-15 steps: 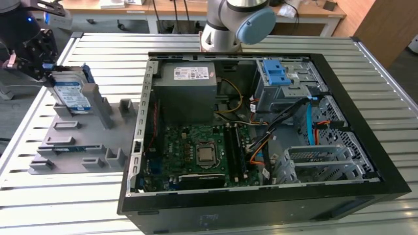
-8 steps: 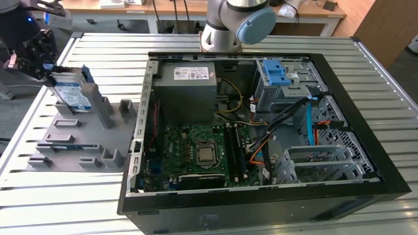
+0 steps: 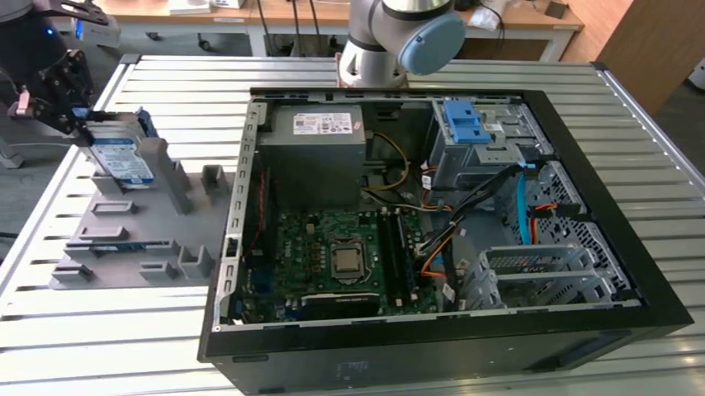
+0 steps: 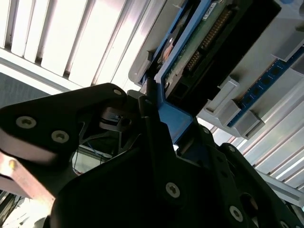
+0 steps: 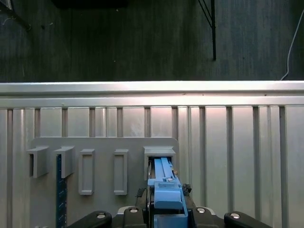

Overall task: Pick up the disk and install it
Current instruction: 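Pick up the disk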

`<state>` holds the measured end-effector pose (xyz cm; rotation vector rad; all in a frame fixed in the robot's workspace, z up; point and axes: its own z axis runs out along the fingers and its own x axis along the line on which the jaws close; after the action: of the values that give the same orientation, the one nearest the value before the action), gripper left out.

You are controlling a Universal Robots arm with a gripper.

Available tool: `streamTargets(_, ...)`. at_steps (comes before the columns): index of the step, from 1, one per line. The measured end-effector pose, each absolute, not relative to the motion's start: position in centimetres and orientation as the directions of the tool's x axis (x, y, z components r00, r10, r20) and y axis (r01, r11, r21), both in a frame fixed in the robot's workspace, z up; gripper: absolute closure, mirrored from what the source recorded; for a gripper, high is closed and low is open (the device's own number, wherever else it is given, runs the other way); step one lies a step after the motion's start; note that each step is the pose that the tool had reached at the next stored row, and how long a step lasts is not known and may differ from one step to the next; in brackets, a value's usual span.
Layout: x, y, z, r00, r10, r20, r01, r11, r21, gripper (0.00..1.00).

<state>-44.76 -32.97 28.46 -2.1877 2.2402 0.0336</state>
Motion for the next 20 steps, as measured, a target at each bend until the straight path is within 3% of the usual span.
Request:
streamTargets(10,-44.76,-33.14,28.46,-0.023,-1.0,-0.021,-1.0,0.023,0.008,0.63)
streamTargets(12,-44.75,-33.14,28.45,-0.023,-1.0,-0.021,-1.0,0.023,0.008,0.62)
streamTargets(13,-44.75,-33.14,28.45,-0.023,-1.0,-0.021,-1.0,0.023,0.008,0.56)
streamTargets(16,-44.76,-33.14,28.45,-0.023,-1.0,-0.021,-1.0,0.023,0.008,0.56)
streamTargets(18,-44.75,-33.14,28.46,-0.023,-1.0,-0.021,-1.0,0.023,0.008,0.64)
streamTargets(20,-44.75,-33.14,28.46,-0.023,-1.0,-0.021,-1.0,0.023,0.008,0.64)
